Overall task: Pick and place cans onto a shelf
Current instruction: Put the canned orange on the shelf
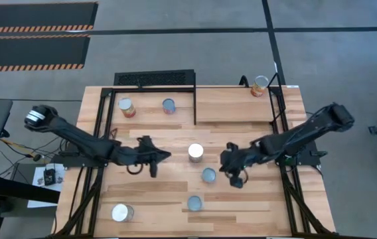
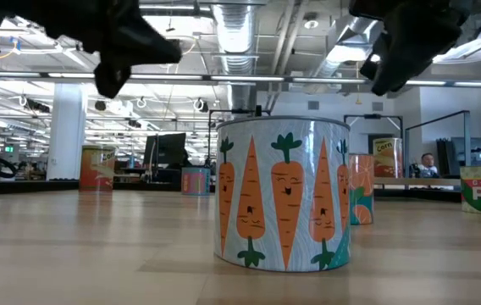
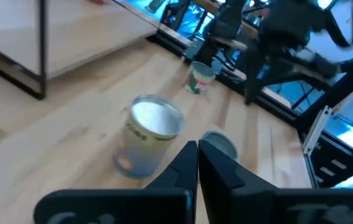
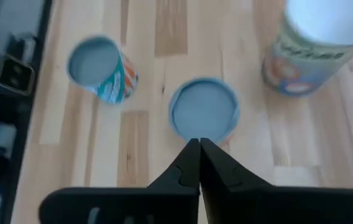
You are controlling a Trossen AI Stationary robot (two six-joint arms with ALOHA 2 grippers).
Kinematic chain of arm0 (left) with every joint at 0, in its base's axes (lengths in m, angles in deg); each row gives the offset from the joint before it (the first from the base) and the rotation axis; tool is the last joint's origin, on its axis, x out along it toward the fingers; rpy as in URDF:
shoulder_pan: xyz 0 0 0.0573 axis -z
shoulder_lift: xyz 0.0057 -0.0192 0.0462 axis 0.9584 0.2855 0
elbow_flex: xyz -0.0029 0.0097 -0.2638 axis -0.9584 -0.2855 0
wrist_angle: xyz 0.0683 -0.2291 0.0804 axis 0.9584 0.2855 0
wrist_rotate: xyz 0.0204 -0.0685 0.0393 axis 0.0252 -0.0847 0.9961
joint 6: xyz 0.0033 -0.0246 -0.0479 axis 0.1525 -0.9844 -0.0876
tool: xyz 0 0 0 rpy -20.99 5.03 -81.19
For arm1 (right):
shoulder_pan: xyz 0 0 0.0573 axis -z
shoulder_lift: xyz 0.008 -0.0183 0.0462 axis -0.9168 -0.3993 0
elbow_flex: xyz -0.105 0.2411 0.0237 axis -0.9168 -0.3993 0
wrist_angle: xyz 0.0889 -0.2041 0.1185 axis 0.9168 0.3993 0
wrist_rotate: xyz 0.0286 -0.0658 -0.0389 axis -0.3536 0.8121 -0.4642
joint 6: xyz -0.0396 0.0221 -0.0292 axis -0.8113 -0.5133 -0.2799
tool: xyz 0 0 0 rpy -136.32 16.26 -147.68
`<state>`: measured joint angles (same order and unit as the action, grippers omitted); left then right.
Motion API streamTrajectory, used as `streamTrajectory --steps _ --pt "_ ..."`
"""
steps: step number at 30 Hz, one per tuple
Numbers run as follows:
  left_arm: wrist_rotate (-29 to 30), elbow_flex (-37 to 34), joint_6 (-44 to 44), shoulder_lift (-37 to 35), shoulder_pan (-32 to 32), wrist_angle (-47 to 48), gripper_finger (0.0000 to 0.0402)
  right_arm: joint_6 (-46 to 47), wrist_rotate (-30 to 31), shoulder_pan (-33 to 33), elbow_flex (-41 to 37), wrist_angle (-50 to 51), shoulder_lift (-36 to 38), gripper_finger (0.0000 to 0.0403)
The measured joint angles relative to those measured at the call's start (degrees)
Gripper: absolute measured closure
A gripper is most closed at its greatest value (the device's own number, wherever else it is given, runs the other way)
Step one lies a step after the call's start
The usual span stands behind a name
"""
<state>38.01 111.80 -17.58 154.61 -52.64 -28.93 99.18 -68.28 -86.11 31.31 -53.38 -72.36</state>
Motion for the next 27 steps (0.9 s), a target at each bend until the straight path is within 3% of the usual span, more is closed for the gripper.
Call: streamTrajectory --steps 9,14,19,27 --pt "0.2 -8.9 5.7 -16.0 -1.7 1.3 0.0401 -7.7 -0.1 -2.9 16.8 14.5 -16.4 0.0276" --pt "0.2 -10.6 7.3 -22.6 -3.1 4.4 0.0401 -14.9 0.2 -2.9 22.2 18.8 -23.3 0.0247" --pt "0.4 -11.3 7.5 -27.0 -3.9 8.0 0.0401 -19.3 1.3 -2.7 25.2 20.2 -27.9 0.0253" --pt "0.3 -11.3 8.3 -30.2 -4.3 11.0 0.0401 -19.1 0.0 -2.7 25.7 19.9 -31.1 0.0307"
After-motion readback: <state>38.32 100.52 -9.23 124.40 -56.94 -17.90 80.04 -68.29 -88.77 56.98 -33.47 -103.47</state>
